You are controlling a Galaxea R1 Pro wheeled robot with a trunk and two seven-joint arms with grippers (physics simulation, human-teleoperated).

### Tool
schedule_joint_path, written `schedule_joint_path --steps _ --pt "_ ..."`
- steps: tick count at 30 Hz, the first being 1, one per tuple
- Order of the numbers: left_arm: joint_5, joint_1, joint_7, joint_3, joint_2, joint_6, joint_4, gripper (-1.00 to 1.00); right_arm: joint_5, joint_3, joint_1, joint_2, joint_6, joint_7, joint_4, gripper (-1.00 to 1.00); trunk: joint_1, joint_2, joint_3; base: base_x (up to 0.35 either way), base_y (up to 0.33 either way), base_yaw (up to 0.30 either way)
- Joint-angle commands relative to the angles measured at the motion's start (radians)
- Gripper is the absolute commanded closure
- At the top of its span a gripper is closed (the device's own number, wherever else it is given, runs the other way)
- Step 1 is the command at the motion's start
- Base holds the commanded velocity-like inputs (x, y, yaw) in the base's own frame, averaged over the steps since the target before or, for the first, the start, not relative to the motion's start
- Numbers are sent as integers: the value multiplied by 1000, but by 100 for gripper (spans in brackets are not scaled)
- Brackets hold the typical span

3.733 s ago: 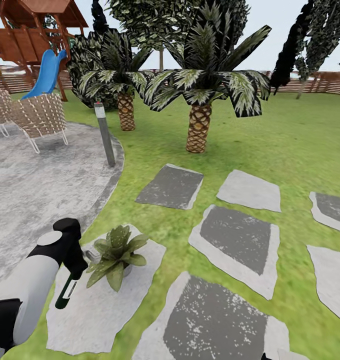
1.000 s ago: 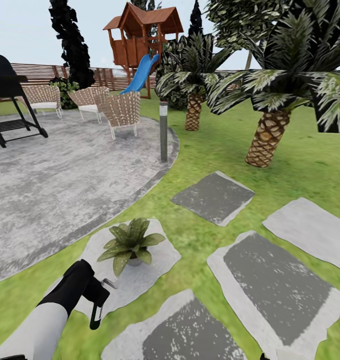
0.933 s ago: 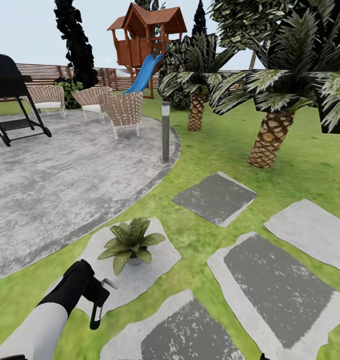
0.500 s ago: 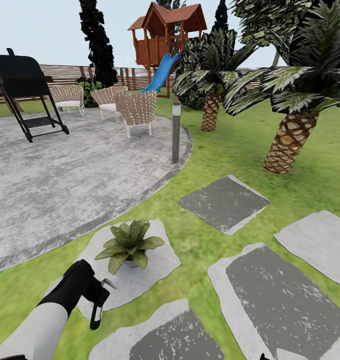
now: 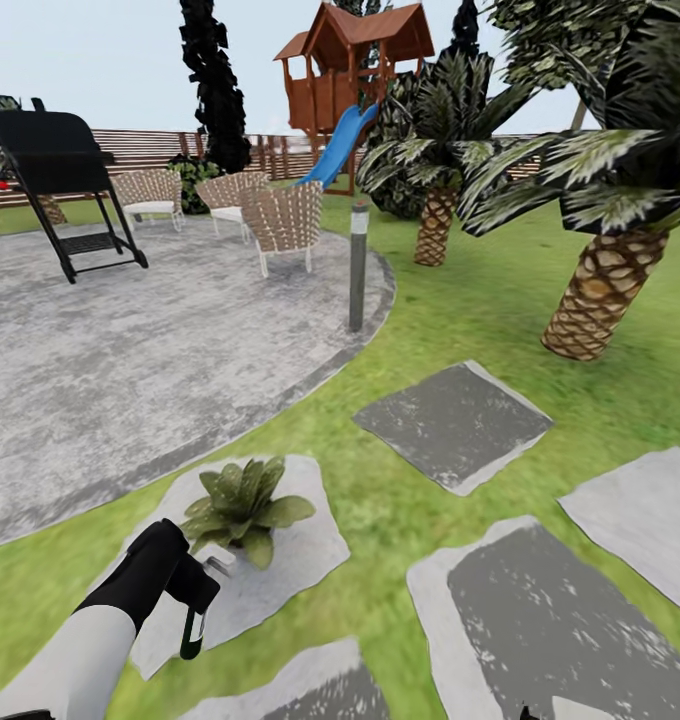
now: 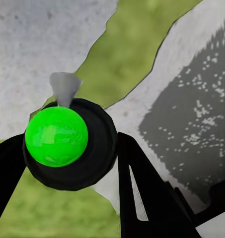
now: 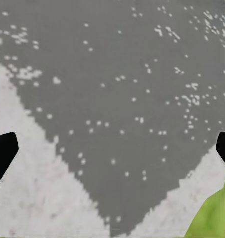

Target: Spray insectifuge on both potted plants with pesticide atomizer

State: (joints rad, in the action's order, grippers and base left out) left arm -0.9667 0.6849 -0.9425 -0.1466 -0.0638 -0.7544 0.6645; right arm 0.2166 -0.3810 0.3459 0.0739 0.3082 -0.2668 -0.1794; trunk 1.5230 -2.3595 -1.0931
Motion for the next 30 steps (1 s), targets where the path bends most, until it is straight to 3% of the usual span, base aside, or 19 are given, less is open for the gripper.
schedule_joint_path --steps 1,6,10,15,18,20,23,30 --pt "-7 1 -9 -4 1 -5 1 100 10 -7 1 0 3 -2 1 -100 0 0 -1 263 -225 273" --pt "-7 1 -9 -3 1 -5 1 100 10 -7 1 0 3 -2 1 -100 0 0 -1 227 -200 276" --pt "-8 1 -12 0 27 -7 1 100 10 -7 1 0 3 -1 1 -100 0 0 -1 35 -32 277" --pt "-11 11 -44 10 32 -17 1 100 10 -7 1 2 3 0 1 -100 0 0 -1 2 -2 164" --pt "-34 14 -130 14 23 -84 2 100 10 -7 1 7 3 0 1 -100 0 0 -1 0 0 17" --pt "-62 15 -148 15 23 -98 2 100 11 -7 1 8 2 0 1 -100 0 0 -1 0 0 3" --pt "-95 16 -157 15 29 -104 3 100 11 -7 1 10 2 0 0 -100 0 0 -1 0 0 0" --pt "-101 15 -159 15 31 -104 1 100 10 -7 1 5 3 0 0 -100 0 0 -1 0 0 100"
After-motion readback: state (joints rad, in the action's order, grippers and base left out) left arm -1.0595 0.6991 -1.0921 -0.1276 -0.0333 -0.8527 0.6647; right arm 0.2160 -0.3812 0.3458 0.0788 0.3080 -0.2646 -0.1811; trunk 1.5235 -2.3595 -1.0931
